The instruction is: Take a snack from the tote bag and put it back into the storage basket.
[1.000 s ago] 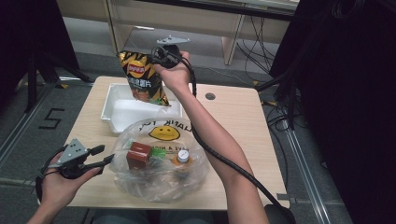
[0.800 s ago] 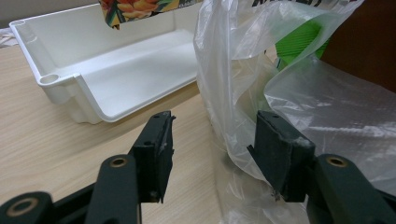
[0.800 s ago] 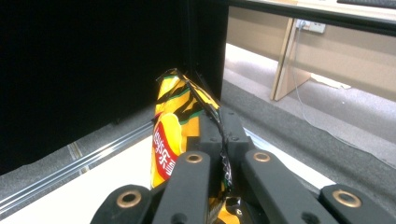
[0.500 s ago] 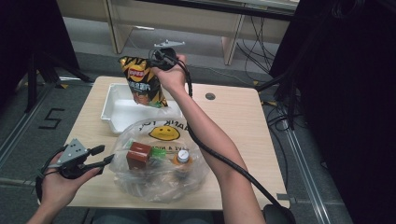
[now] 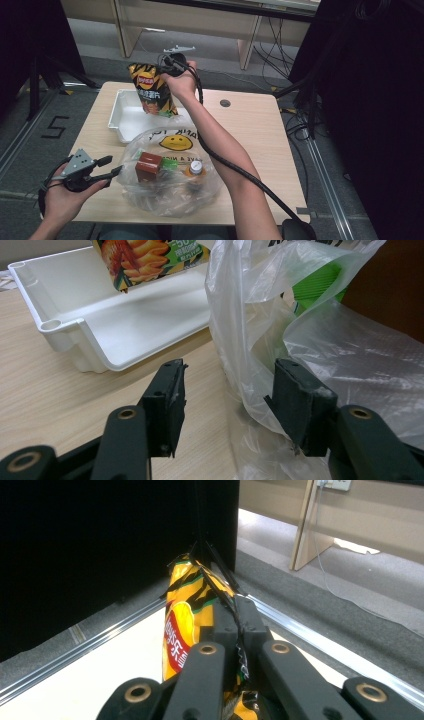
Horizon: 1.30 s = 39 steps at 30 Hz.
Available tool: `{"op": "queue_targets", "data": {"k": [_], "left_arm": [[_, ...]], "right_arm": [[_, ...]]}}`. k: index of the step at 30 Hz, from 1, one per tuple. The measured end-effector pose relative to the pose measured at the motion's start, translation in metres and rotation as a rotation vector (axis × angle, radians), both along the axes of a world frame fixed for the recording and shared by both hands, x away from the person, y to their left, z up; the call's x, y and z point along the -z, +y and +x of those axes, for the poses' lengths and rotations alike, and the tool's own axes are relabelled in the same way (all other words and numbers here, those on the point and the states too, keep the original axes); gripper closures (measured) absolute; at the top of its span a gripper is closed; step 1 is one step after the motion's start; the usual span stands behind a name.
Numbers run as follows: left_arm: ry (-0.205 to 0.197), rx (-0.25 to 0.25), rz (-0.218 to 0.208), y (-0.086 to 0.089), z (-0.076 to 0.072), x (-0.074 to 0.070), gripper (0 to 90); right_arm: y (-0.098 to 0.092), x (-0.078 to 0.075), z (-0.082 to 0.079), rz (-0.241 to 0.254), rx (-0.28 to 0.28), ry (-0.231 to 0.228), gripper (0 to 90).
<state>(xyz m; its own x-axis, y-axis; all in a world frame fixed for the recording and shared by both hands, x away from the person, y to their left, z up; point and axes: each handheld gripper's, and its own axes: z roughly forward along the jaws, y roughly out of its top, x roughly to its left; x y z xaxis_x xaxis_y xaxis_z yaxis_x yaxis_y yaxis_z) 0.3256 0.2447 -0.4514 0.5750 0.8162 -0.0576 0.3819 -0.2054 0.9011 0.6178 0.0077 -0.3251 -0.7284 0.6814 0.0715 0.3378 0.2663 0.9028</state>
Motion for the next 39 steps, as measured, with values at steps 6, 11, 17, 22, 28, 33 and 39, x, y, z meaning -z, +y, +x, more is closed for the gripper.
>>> {"op": "queue_targets", "data": {"k": [6, 11, 17, 22, 28, 33, 39], "left_arm": [[0.000, 0.004, 0.005, 0.001, 0.001, 0.000, 46.7], [0.000, 0.006, 0.007, 0.001, 0.000, 0.000, 46.7], [-0.001, 0.009, 0.005, 0.002, 0.000, 0.000, 46.7], [0.002, 0.010, 0.007, 0.002, 0.000, 0.000, 46.7], [0.002, 0.010, 0.008, 0.001, 0.000, 0.000, 46.7], [0.004, 0.011, 0.014, 0.001, 0.000, 0.001, 46.7], [0.009, 0.007, 0.009, 0.001, 0.000, 0.001, 46.7]], "right_arm": [[0.005, 0.009, 0.005, -0.006, 0.007, 0.014, 90.0], [0.009, 0.019, 0.011, -0.008, 0.010, 0.022, 90.0], [0.011, 0.027, 0.015, -0.007, 0.021, 0.029, 90.0], [0.011, 0.029, 0.016, -0.016, 0.025, 0.017, 90.0], [0.007, 0.029, 0.019, -0.066, 0.040, -0.002, 89.4], [0.003, 0.032, 0.022, -0.091, 0.061, -0.039, 88.3], [-0.001, 0.034, 0.024, -0.137, 0.074, -0.022, 86.5]]}}
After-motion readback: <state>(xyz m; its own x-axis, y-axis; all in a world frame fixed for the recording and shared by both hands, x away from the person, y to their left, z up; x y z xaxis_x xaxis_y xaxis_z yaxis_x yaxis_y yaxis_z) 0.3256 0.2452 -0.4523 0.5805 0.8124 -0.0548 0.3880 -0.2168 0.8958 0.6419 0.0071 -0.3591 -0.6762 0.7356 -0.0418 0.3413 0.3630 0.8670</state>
